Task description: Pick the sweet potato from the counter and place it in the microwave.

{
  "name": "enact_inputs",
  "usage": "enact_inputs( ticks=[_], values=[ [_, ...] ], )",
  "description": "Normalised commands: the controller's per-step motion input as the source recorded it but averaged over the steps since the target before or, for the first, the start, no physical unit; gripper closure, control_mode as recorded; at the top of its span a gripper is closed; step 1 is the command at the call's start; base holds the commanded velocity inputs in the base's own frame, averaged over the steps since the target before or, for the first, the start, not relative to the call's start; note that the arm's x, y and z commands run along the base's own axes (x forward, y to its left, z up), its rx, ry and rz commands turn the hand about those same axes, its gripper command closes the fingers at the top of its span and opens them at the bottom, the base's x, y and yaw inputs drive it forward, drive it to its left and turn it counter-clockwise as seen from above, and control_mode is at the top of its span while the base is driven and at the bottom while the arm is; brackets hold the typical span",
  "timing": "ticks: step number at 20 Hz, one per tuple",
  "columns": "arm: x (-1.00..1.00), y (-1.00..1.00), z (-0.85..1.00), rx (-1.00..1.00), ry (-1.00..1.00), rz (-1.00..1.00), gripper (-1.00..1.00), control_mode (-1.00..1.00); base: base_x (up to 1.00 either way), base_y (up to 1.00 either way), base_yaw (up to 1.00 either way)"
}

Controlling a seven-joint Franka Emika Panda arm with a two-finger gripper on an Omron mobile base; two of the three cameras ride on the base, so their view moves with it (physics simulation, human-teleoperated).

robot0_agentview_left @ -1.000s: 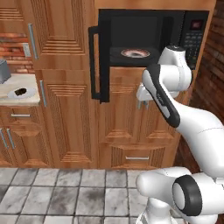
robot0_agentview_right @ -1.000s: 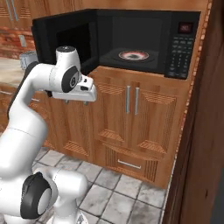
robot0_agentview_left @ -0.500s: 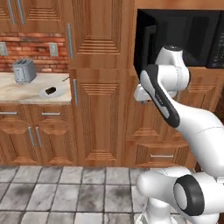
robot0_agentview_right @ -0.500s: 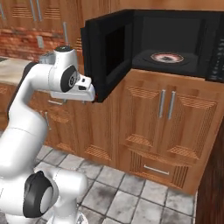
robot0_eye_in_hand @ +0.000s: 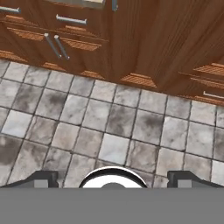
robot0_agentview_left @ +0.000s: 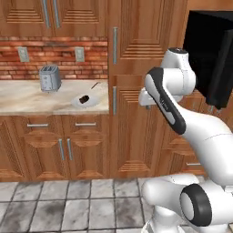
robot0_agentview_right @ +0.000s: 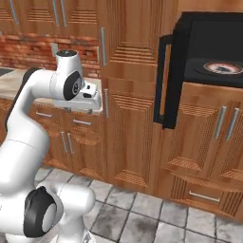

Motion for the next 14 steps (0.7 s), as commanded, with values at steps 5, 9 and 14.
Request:
enact_inputs(
  ticks=[5, 9, 14],
  values=[
    [0.00, 0.00, 0.00, 0.00, 0.00, 0.00, -1.00, 1.00, 1.00, 1.00, -0.22],
    [0.00, 0.00, 0.00, 0.00, 0.00, 0.00, -1.00, 1.00, 1.00, 1.00, -0.20],
    [0.00, 0.00, 0.00, 0.00, 0.00, 0.00, -1.00, 1.00, 0.93, 1.00, -0.22]
  ],
)
